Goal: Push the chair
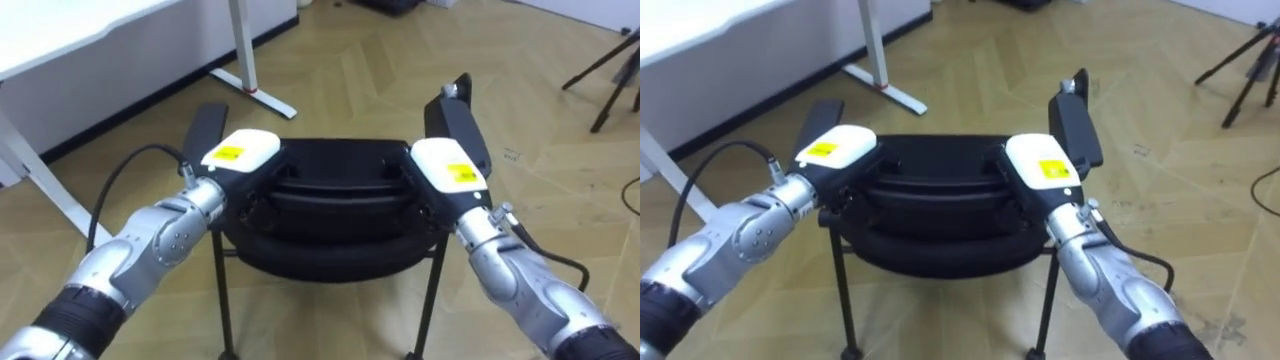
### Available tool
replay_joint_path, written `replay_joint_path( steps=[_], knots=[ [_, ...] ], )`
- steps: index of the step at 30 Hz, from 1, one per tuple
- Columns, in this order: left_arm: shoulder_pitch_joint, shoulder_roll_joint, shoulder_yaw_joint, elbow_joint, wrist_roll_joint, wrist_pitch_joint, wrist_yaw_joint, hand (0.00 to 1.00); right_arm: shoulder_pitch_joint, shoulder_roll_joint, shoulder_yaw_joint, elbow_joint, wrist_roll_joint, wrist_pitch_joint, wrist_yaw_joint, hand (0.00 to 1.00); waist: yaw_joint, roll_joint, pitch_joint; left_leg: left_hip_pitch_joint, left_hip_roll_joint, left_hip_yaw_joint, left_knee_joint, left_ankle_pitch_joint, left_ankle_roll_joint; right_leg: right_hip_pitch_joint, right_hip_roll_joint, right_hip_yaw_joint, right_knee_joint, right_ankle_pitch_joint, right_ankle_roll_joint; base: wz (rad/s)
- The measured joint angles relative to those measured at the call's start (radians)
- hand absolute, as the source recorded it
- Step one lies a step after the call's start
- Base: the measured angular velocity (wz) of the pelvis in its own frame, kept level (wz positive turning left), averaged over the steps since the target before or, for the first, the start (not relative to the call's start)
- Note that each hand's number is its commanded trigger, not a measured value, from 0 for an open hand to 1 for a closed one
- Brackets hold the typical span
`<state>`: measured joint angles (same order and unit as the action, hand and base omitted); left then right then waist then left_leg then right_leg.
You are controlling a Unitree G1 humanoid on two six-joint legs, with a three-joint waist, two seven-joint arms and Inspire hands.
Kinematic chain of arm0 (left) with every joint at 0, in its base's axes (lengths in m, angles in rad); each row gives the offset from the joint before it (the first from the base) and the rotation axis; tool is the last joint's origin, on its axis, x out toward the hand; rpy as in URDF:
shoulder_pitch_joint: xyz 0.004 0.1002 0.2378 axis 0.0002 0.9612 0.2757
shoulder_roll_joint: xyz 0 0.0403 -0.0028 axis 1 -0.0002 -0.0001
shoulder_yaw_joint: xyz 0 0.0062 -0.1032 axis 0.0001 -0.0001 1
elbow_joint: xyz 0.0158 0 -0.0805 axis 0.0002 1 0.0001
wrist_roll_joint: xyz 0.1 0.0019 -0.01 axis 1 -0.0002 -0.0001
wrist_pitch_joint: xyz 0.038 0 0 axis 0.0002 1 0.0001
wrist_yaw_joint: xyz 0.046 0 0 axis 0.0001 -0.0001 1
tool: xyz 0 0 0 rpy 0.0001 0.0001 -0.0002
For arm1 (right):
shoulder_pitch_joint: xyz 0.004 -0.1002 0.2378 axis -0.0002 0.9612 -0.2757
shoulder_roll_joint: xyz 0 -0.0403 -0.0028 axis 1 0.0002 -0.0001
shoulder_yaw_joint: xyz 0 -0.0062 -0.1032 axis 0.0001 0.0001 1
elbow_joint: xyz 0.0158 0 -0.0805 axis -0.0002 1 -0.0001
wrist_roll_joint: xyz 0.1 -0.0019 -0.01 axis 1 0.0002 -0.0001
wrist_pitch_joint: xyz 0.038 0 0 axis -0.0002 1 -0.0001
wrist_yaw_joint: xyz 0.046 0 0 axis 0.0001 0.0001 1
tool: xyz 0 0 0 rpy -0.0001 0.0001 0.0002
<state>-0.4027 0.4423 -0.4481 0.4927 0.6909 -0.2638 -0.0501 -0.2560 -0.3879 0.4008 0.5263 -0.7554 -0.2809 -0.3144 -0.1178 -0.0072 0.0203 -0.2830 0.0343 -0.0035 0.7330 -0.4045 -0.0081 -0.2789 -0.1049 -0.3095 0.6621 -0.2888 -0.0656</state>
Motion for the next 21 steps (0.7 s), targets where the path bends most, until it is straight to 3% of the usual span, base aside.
replay_joint_path(
  steps=[4, 6, 8, 11, 14, 17, 18, 19, 20, 21],
  knots=[
    [-0.021, -0.005, -0.007, -0.001, 0.002, 0.004, 0.014, 1.0, -0.009, -0.01, -0.008, -0.012, 0.003, 0.004, 0.001, 1.0, -0.023, -0.002, 0.0014, 0.001, 0.028, 0.004, -0.025, 0.03, -0.013, 0.023, -0.003, -0.064, -0.004, -0.03, -0.022, 0.38],
    [-0.038, -0.017, -0.018, -0.002, 0.011, 0.018, 0.031, 1.0, -0.009, -0.02, -0.012, -0.045, 0.009, 0.023, 0.015, 1.0, -0.028, -0.005, 0.0056, -0.007, 0.049, 0.041, -0.03, 0.056, -0.028, 0.035, -0.008, -0.1, -0.006, -0.055, -0.037, 0.38],
    [-0.038, -0.023, -0.019, -0.003, 0.016, 0.025, 0.049, 1.0, -0.015, -0.026, -0.014, -0.054, 0.01, 0.032, 0.026, 1.0, -0.024, -0.01, 0.0074, -0.014, 0.065, 0.08, -0.019, 0.077, -0.035, 0.042, -0.008, -0.11, -0.007, -0.072, -0.047, 0.25],
    [-0.037, -0.033, -0.013, -0.005, 0.018, 0.039, 0.066, 1.0, -0.028, -0.025, -0.013, -0.072, 0.008, 0.053, 0.042, 1.0, -0.012, -0.016, 0.0097, -0.063, 0.098, 0.159, 0.009, 0.144, -0.025, 0.058, -0.007, -0.128, -0.022, -0.082, -0.078, 0.17],
    [-0.035, -0.037, -0.007, -0.011, 0.018, 0.048, 0.08, 1.0, -0.047, -0.029, -0.008, -0.077, 0.004, 0.067, 0.051, 1.0, 0.01, -0.015, 0.0117, -0.139, 0.098, 0.224, -0.063, 0.19, -0.017, 0.071, -0.006, -0.156, -0.023, -0.099, -0.095, 0.06],
    [-0.02, -0.044, 0.001, -0.012, 0.017, 0.049, 0.086, 1.0, -0.05, -0.035, 0.002, -0.079, -0.001, 0.079, 0.051, 1.0, 0.053, 0.004, 0.0196, -0.149, 0.093, 0.28, -0.153, 0.267, -0.001, 0.142, 0.001, -0.261, -0.062, -0.118, -0.098, -0.1],
    [-0.016, -0.045, 0.003, -0.016, 0.017, 0.05, 0.086, 1.0, -0.05, -0.035, 0.006, -0.081, -0.001, 0.084, 0.052, 1.0, 0.063, 0.01, 0.0183, -0.149, 0.088, 0.293, -0.179, 0.303, 0.008, 0.17, 0.002, -0.317, -0.076, -0.131, -0.096, 0.0],
    [-0.014, -0.044, 0.004, -0.021, 0.017, 0.052, 0.086, 1.0, -0.05, -0.036, 0.006, -0.085, -0.001, 0.086, 0.054, 1.0, 0.069, 0.012, 0.0177, -0.149, 0.087, 0.307, -0.185, 0.319, 0.011, 0.18, 0.002, -0.342, -0.077, -0.139, -0.095, 0.12],
    [-0.011, -0.041, 0.005, -0.032, 0.016, 0.056, 0.086, 1.0, -0.05, -0.033, 0.006, -0.09, 0.0, 0.094, 0.055, 1.0, 0.071, 0.011, 0.02, -0.149, 0.073, 0.312, -0.186, 0.341, 0.049, 0.2, 0.0, -0.385, -0.077, -0.153, -0.09, 0.29],
    [-0.01, -0.042, 0.004, -0.038, 0.016, 0.065, 0.086, 1.0, -0.049, -0.031, 0.007, -0.092, 0.0, 0.1, 0.055, 1.0, 0.07, 0.008, 0.0197, -0.148, 0.074, 0.317, -0.186, 0.346, 0.06, 0.221, -0.002, -0.425, -0.084, -0.159, -0.083, 0.38]
  ],
)
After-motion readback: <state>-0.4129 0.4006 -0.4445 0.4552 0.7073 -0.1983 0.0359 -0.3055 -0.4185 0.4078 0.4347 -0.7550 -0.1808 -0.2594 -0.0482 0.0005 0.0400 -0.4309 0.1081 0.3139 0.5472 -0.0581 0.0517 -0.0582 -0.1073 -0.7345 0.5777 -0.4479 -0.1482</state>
